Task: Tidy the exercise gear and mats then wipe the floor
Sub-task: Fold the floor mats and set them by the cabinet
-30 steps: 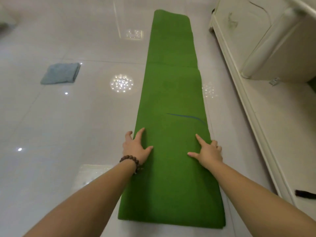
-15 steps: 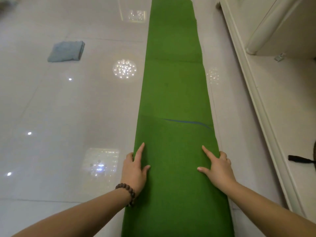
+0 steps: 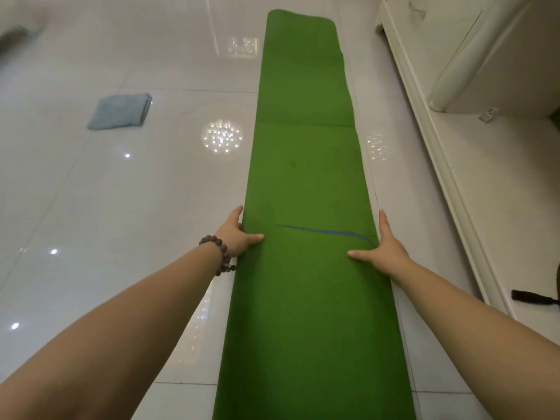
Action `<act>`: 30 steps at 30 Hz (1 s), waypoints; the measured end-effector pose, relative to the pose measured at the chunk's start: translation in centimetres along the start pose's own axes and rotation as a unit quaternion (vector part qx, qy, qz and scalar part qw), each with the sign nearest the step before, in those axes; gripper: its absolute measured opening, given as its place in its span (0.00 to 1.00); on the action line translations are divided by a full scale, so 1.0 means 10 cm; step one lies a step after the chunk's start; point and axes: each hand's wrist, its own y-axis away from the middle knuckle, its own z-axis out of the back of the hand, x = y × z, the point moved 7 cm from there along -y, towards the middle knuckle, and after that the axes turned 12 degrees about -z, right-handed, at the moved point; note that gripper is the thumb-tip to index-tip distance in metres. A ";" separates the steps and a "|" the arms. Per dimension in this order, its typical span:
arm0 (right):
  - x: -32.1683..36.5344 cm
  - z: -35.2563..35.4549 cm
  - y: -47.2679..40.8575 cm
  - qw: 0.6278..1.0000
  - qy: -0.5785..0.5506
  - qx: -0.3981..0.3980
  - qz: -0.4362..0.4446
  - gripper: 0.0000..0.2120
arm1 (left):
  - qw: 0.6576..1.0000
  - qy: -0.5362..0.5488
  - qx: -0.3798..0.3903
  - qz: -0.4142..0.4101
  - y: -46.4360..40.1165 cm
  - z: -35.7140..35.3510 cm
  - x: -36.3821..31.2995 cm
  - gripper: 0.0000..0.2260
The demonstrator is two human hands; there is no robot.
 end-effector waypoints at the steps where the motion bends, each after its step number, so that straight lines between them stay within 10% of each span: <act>1: -0.02 0.05 -0.01 1.000 -0.014 0.002 0.009 0.58 | 0.999 -0.025 0.010 -0.028 0.02 0.00 -0.04 0.40; 15: 0.18 0.68 0.75 0.975 -0.130 0.150 0.101 0.55 | 0.977 -0.035 0.018 -0.212 0.79 0.48 -0.67 0.39; 30: 1.08 1.57 1.75 0.899 0.158 -0.286 0.293 0.24 | 0.813 -0.339 -0.240 -0.408 1.59 1.12 -1.82 0.18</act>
